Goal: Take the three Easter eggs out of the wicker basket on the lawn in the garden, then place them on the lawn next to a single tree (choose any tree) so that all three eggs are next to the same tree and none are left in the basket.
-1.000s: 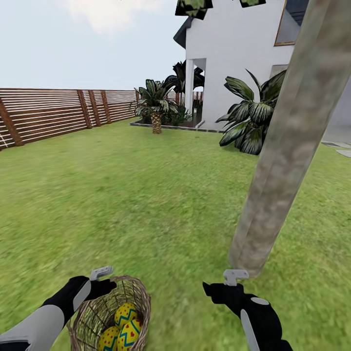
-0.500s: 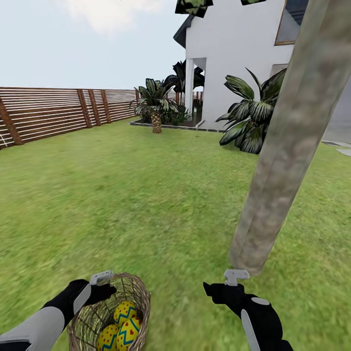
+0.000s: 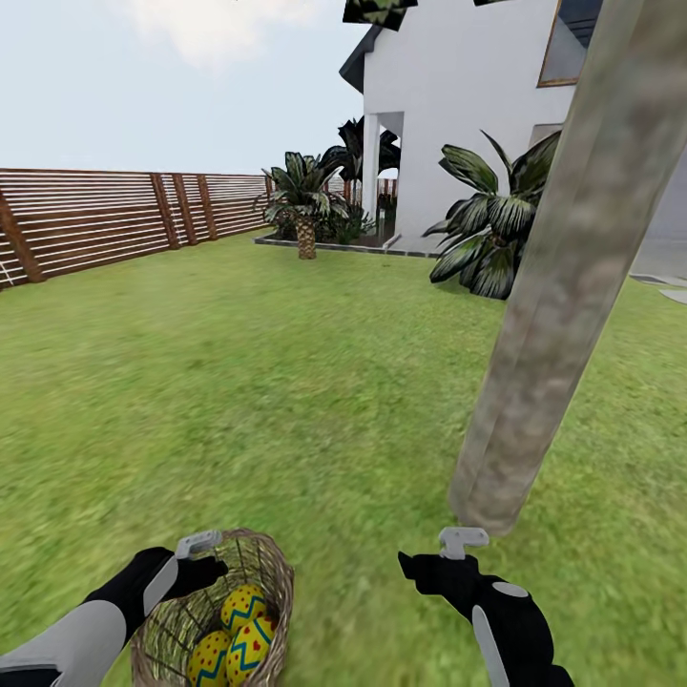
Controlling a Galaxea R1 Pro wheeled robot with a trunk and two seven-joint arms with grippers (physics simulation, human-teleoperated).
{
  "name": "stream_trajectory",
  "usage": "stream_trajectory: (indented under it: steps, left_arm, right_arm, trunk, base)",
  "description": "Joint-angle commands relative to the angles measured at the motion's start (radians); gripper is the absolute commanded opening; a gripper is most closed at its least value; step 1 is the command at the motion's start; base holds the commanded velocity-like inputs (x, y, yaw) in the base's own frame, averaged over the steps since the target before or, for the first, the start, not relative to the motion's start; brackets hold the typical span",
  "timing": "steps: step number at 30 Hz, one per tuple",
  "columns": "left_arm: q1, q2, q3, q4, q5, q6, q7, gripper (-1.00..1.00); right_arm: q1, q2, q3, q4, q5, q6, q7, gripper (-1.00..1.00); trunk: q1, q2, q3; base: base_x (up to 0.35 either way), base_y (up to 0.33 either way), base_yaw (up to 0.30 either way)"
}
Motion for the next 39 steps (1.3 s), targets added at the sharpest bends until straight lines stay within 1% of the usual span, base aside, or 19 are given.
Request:
stream_trajectory:
  steps: [1,11,17,20,39]
  left_arm:
    - [0.000,0.000,0.001,-0.001,0.004,0.005,-0.002,1.00]
    - [0.000,0.000,0.001,-0.001,0.003,0.003,-0.002,1.00]
    - [0.000,0.000,-0.001,-0.002,0.003,0.001,-0.002,1.00]
    - [0.000,0.001,-0.002,-0.002,0.002,0.000,-0.001,1.00]
    - [0.000,0.001,-0.004,-0.003,-0.003,0.004,-0.001,1.00]
  right_arm:
    - [-0.001,0.000,-0.001,-0.001,0.000,0.004,0.003,1.00]
    - [-0.001,0.002,-0.001,0.000,-0.004,0.002,0.003,1.00]
    - [0.000,0.000,-0.002,0.002,-0.039,0.000,0.003,1.00]
    - [0.000,0.000,-0.002,0.003,-0.045,0.000,0.002,1.00]
    - [0.000,0.000,-0.003,0.004,-0.051,0.000,0.002,1.00]
  trunk:
    - [0.004,-0.008,-0.004]
    - [0.042,-0.078,-0.036]
    - [0.065,-0.120,-0.054]
    - [0.077,-0.141,-0.064]
    - [0.150,-0.274,-0.123]
  base:
    - [0.000,0.000,0.000]
    - [0.000,0.000,0.000]
    - [0.000,0.000,0.000]
    - [0.000,0.000,0.000]
    - [0.000,0.000,0.000]
